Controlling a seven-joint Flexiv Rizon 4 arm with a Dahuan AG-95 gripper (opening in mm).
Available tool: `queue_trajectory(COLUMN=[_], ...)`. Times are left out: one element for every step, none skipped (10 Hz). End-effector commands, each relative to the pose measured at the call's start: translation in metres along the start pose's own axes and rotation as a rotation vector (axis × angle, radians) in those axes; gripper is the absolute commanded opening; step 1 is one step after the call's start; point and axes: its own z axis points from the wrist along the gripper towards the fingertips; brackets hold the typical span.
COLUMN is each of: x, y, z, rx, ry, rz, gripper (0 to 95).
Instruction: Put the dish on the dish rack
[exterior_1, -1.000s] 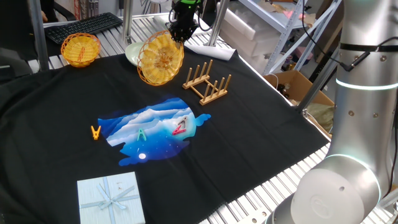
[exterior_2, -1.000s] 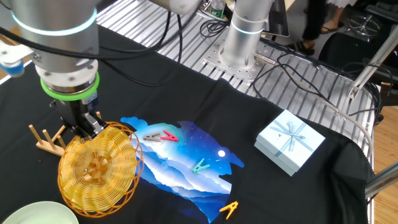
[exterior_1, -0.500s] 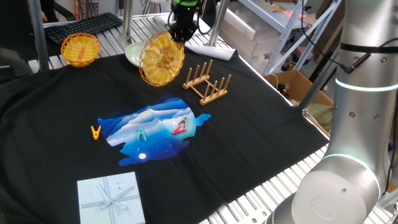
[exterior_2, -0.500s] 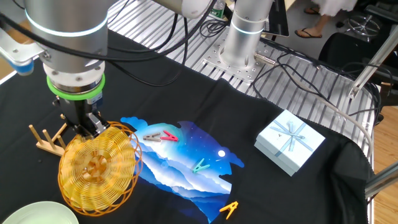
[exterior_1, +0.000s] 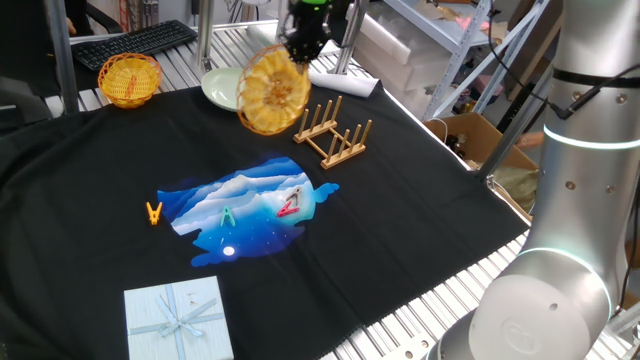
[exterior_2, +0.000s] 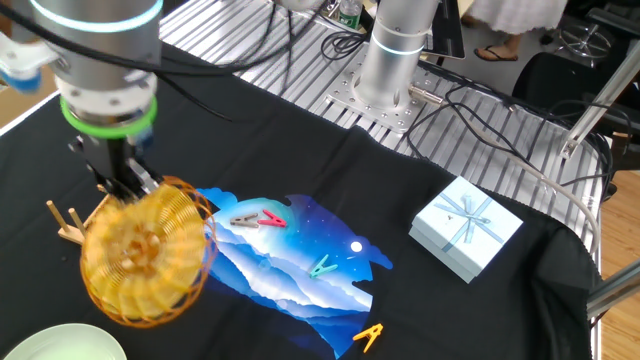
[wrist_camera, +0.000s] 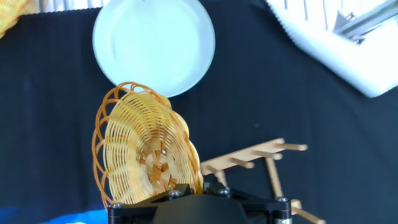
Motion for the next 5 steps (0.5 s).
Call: queue_trajectory(x=[-0.001, 0.001, 0.004, 0.007, 0.008], y=[-0.016, -0.024, -0.029, -0.035, -0.042], z=[-0.005, -0.008, -0.011, -0.013, -0.015], rx=[0.008, 0.027, 0.039, 0.048, 0.062], ry=[0.001, -0.001, -0.002, -0.008, -0.011], rz=[-0.015, -0.017, -0.02, -0.029, -0.043], gripper=[0.0, 0.0, 0.0, 0.0, 0.0])
